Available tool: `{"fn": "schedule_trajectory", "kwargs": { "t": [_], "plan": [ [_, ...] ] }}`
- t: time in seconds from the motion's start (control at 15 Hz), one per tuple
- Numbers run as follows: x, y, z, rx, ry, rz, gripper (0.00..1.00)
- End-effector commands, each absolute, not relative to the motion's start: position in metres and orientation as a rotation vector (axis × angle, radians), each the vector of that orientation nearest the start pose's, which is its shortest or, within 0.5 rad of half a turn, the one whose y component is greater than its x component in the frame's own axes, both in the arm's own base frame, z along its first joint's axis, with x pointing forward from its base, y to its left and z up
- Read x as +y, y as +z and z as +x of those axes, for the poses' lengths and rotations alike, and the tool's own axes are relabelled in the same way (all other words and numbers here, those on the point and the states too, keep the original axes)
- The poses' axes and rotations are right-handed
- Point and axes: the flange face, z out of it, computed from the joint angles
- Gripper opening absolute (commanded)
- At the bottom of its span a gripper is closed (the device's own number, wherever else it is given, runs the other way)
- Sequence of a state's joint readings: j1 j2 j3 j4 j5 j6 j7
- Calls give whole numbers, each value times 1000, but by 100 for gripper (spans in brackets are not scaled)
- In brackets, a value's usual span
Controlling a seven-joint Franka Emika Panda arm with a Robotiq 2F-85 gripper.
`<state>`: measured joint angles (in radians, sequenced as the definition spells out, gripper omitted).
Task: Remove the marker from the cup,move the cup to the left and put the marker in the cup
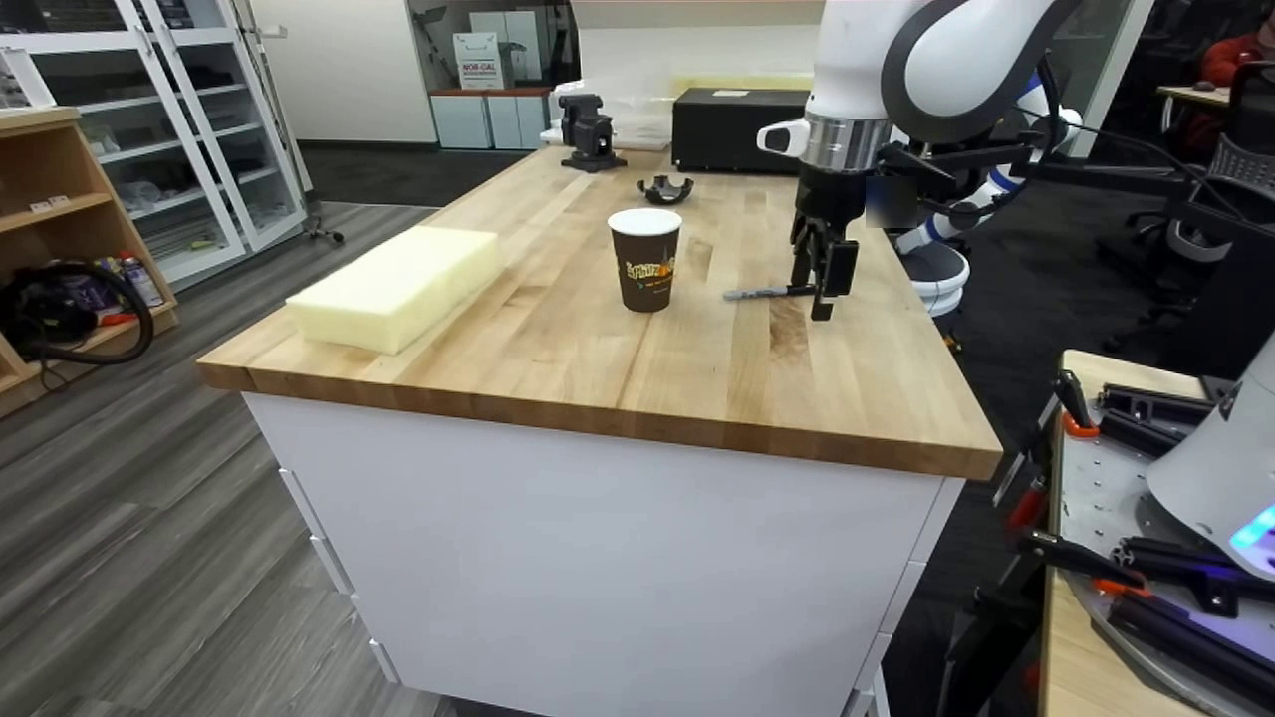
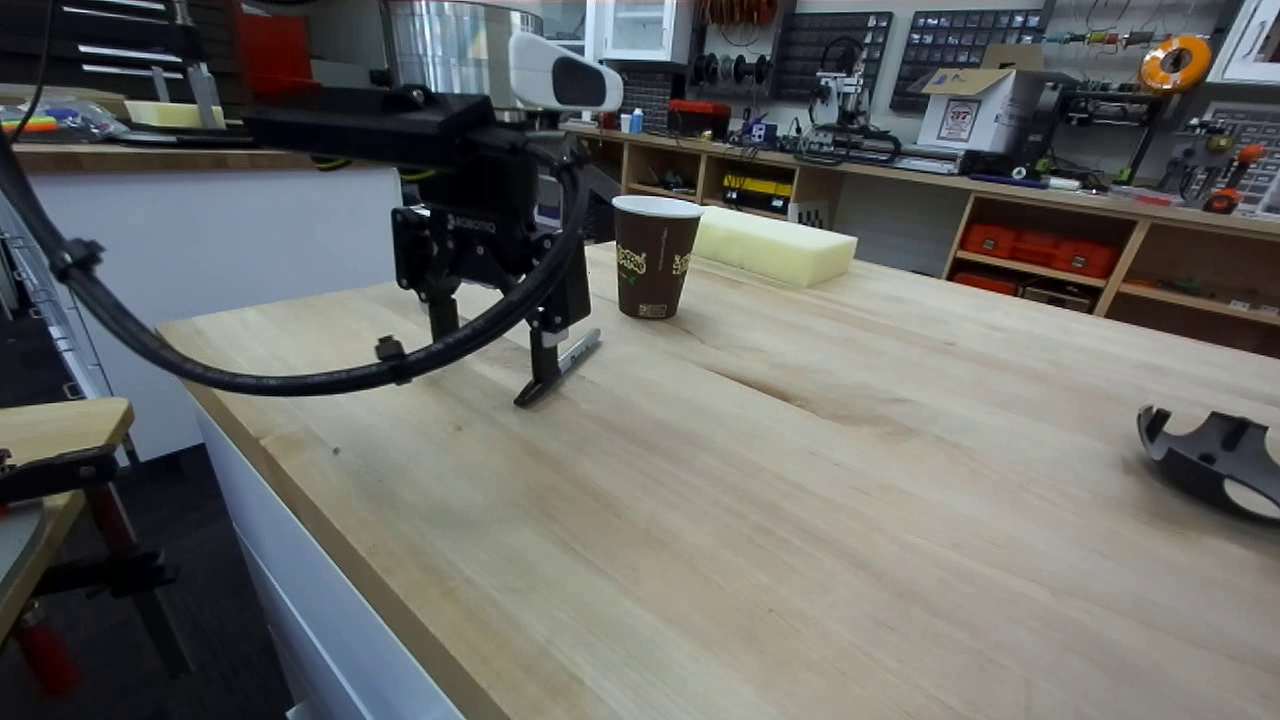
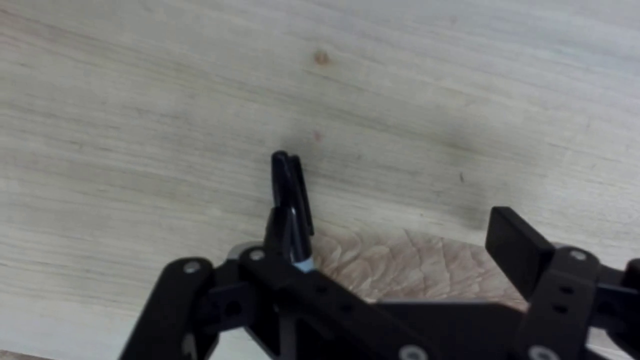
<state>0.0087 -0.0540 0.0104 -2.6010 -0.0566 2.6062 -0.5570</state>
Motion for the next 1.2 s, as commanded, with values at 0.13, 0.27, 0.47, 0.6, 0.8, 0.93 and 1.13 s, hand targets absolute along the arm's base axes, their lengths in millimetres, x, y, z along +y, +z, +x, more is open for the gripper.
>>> {"fn": "schedule_trajectory", "kwargs": {
  "t": [0.13,0.27,0.47,0.6,0.8,0.93,1.13],
  "plan": [
    [4,288,432,-986,-92,-3078,60],
    [4,292,432,-992,-98,-3089,46],
    [3,294,432,-1003,-101,-3098,28],
    [3,294,432,-1007,-93,-3101,14],
    [3,292,431,-1017,-82,-3104,0],
    [4,292,431,-1023,-79,-3105,0],
    [6,297,431,-1027,-84,-3105,0]
  ]
}}
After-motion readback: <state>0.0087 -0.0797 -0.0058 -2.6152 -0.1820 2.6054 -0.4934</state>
